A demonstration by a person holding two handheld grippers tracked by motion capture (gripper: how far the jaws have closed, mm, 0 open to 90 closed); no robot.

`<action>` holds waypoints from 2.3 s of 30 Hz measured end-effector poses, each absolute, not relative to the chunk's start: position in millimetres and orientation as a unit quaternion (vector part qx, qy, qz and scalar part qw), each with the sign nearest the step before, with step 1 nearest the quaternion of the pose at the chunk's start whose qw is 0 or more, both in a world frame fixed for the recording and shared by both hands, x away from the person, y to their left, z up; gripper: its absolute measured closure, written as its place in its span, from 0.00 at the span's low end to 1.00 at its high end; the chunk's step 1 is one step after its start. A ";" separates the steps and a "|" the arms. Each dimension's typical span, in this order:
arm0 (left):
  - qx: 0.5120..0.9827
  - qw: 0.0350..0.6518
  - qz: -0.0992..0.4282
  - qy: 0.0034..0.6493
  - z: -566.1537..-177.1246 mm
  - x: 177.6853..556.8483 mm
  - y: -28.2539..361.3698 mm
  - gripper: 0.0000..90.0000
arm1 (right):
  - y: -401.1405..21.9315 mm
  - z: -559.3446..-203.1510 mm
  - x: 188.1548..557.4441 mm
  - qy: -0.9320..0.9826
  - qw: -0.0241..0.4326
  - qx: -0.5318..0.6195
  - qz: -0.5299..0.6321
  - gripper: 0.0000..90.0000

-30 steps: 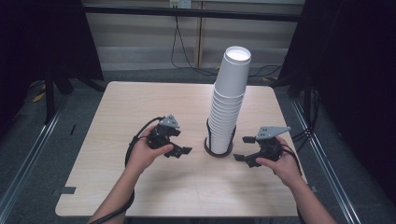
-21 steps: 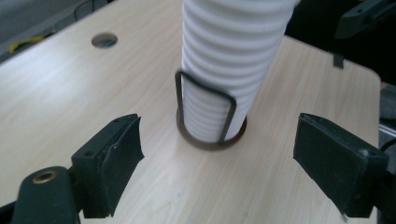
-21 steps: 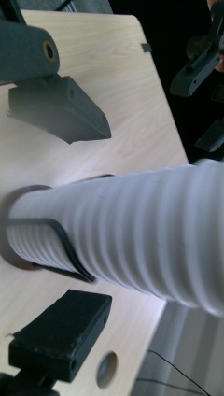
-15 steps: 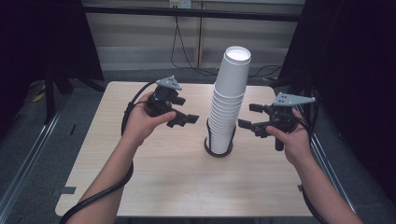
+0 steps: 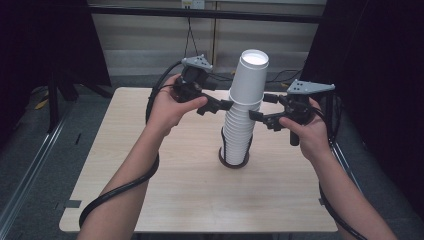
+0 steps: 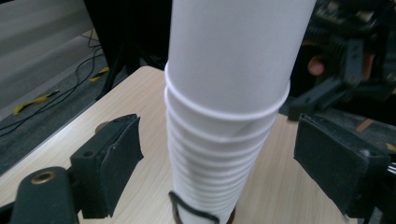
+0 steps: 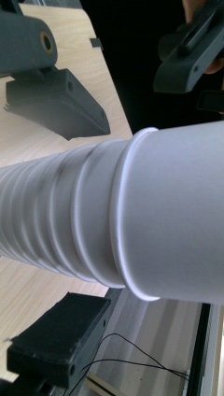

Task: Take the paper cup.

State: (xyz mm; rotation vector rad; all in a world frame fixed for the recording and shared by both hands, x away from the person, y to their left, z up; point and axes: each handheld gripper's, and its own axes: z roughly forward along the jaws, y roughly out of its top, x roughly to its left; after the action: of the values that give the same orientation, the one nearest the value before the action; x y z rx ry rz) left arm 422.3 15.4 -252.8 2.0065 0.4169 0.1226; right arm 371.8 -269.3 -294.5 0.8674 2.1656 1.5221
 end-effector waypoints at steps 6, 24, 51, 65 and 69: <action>0.828 0.535 0.046 0.164 -250.2 429.7 -5.3 0.11 | -263.4 -298.1 376.0 0.766 0.180 0.305 0.536 0.15; 0.818 0.547 0.053 0.171 -262.4 437.7 -43.6 0.05 | -259.3 -300.9 378.3 0.765 0.181 0.306 0.538 0.13; 0.798 0.572 0.064 0.179 -239.3 433.2 -41.1 0.09 | -258.1 -301.9 377.6 0.771 0.187 0.302 0.529 0.13; 0.789 0.581 0.070 0.188 -226.0 432.8 -36.9 0.09 | -258.1 -302.4 377.0 0.770 0.189 0.303 0.528 0.13; 0.788 0.582 0.073 0.187 -223.4 431.7 -36.5 0.09 | -258.3 -303.4 376.6 0.769 0.188 0.303 0.530 0.13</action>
State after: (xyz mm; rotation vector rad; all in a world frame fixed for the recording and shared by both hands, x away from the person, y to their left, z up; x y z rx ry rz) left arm 431.7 -36.5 -223.4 1.8398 0.4371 0.1700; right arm 376.6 -258.3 -303.4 0.8533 2.1640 1.4910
